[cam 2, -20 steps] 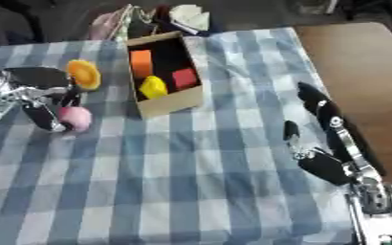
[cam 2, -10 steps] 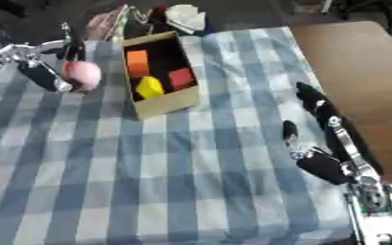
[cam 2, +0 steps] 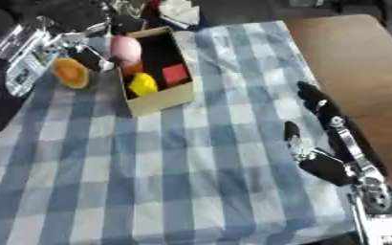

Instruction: Pick up objects on the table and place them in the box.

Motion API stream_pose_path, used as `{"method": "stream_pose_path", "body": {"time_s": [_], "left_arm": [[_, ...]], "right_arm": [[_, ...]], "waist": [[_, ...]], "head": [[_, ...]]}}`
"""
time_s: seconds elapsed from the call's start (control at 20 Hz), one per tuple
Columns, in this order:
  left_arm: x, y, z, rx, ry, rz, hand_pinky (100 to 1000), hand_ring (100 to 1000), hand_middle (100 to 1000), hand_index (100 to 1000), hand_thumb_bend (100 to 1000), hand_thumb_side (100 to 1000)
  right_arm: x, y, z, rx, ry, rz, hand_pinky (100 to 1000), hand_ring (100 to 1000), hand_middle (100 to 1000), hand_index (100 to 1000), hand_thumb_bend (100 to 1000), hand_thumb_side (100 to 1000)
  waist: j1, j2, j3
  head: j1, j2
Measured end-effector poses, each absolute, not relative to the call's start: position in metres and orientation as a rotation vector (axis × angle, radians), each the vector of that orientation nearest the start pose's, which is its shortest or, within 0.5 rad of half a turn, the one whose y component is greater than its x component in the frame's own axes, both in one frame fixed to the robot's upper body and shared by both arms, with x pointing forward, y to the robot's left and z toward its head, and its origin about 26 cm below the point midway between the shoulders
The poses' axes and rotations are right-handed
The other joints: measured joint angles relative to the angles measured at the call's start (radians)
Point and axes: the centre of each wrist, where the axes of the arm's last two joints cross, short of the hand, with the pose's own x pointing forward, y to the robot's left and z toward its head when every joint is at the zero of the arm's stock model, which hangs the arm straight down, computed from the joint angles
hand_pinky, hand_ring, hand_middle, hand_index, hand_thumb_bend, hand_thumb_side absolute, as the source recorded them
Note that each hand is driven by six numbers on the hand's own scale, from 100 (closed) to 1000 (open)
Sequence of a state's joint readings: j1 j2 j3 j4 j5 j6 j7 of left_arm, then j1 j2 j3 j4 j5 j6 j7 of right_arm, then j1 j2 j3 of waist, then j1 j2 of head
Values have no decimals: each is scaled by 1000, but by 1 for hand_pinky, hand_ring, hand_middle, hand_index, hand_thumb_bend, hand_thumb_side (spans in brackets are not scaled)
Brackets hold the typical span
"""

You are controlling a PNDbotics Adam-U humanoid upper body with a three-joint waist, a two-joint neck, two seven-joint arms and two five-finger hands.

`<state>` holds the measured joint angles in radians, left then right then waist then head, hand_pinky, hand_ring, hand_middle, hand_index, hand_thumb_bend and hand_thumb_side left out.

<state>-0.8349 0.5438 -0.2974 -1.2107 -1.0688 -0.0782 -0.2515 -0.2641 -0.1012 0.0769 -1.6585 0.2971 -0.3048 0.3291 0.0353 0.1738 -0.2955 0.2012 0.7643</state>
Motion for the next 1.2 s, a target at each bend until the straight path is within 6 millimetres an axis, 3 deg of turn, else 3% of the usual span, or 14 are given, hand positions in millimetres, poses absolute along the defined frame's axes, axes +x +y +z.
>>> {"method": "stream_pose_path", "body": {"time_s": [0.2, 0.55, 0.7, 0.9, 1.2], "left_arm": [[449, 262, 195, 1295, -1425, -1576, 765, 738, 771, 884, 492, 416], [441, 269, 203, 1290, -1519, -1489, 743, 669, 675, 811, 403, 389], [427, 285, 213, 1245, -1493, -1520, 746, 680, 689, 816, 423, 376], [413, 313, 226, 1195, -1328, -1594, 748, 702, 722, 834, 486, 371], [415, 349, 219, 1210, -1097, -1532, 730, 705, 761, 863, 505, 414]], "right_arm": [[333, -212, 87, 3, -2087, 835, 1000, 1000, 1000, 1000, 100, 416], [333, -212, 87, 6, -2086, 831, 1000, 1000, 1000, 1000, 100, 418], [333, -214, 87, 0, -2085, 824, 1000, 1000, 1000, 1000, 100, 418], [333, -214, 87, -1, -2082, 820, 1000, 1000, 1000, 1000, 100, 419], [332, -214, 86, -1, -2078, 819, 1000, 1000, 1000, 1000, 100, 418]], "waist": [[0, 0, -2], [0, 0, 11], [0, 0, 23], [0, 0, 37], [0, 0, 40]], "head": [[0, 0], [-10, 0], [-22, -1], [-33, -1], [-37, -1]]}}
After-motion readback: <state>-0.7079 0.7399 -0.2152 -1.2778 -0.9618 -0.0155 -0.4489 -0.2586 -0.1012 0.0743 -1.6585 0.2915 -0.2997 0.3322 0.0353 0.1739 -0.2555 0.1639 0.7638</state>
